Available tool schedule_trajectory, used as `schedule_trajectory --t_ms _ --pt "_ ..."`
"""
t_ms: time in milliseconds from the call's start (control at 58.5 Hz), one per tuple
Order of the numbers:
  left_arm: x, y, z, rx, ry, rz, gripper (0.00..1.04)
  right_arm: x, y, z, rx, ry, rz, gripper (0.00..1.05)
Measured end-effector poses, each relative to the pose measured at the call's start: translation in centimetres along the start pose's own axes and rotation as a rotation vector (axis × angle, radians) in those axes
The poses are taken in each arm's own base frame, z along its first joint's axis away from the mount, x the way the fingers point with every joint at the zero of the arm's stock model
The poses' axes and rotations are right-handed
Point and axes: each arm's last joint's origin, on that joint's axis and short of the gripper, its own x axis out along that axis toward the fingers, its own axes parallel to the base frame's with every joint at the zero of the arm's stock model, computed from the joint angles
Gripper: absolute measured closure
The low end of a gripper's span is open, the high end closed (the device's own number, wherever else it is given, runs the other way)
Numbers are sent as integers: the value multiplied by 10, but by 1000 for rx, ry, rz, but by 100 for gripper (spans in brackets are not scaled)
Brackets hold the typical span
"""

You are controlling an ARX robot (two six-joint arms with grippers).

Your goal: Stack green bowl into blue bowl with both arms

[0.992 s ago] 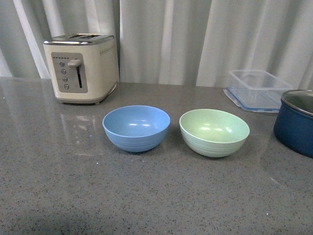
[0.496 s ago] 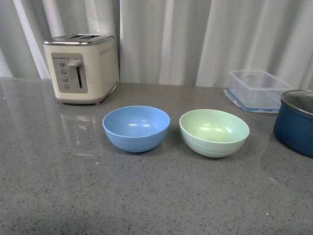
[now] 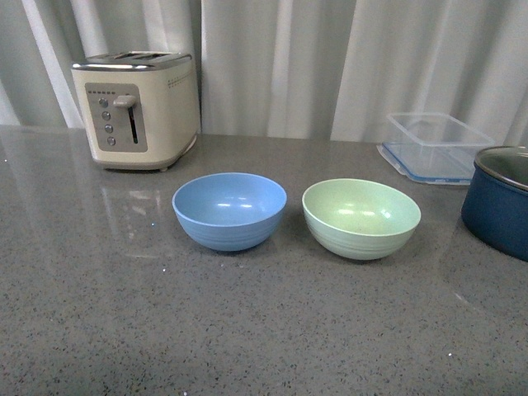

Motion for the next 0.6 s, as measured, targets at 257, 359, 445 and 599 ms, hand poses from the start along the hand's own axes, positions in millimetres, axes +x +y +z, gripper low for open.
schedule_trajectory --t_ms 257,359,445,599 --pt "0 0 0 2 0 0 5 35 18 91 152 86 250 10" --pt "0 0 0 2 0 0 7 71 23 105 253 203 255 10" --pt "0 0 0 2 0 0 7 103 27 111 323 283 237 10" --pt "0 0 0 2 0 0 7 162 35 116 404 380 135 10"
